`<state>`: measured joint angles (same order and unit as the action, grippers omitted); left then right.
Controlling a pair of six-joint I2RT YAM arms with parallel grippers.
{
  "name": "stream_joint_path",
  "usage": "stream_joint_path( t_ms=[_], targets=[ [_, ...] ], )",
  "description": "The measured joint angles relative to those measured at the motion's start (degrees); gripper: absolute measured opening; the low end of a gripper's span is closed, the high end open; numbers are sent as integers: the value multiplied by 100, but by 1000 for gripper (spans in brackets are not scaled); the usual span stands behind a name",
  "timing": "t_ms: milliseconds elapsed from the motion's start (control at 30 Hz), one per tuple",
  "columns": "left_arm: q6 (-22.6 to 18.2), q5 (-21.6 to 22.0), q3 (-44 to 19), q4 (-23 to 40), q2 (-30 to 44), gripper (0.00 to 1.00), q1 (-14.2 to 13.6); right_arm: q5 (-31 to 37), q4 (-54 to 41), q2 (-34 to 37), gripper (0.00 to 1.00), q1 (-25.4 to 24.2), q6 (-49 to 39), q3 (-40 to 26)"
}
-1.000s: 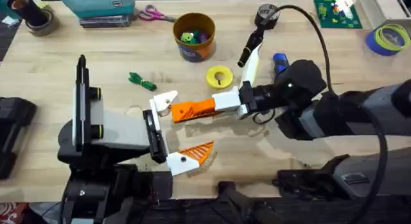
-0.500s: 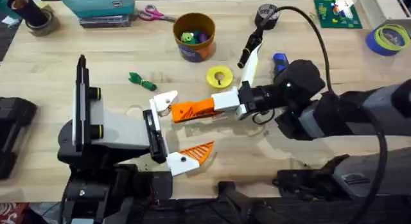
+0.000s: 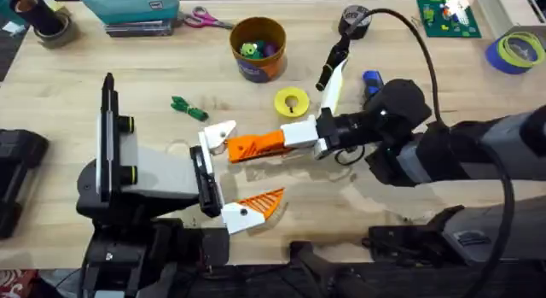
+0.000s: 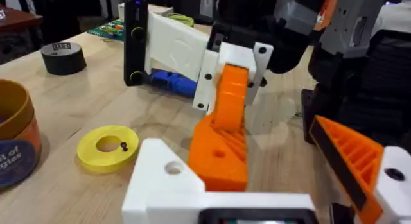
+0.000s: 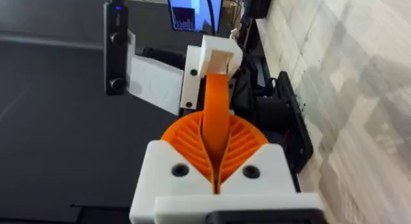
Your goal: Pick up the gripper from the table and insert it into the empty holder that is missing its gripper. Then pick up a screw, insert it into the mounting hole, and use the screwdriver to tighten it. Finally, clean up the table by picking up the vegetable and placing it into the bucket.
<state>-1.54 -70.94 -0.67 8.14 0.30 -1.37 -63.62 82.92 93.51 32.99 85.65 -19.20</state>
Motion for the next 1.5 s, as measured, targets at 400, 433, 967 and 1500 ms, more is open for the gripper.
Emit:
stream_joint_path(
  t_ms=[400, 433, 967, 1500],
  targets=[
    [-17, 0, 0, 0, 0, 985, 0, 23, -69, 0, 9, 0, 2, -70],
    [-19, 2, 0, 0, 0, 985, 0, 23, -70, 0, 9, 1, 0, -76],
    [-20, 46, 0, -9, 2, 986, 0, 34, -67, 485, 8, 181, 2, -581],
    [-20, 44, 0, -9, 2, 986, 0, 36, -82, 732, 8, 188, 2, -850]
  ],
)
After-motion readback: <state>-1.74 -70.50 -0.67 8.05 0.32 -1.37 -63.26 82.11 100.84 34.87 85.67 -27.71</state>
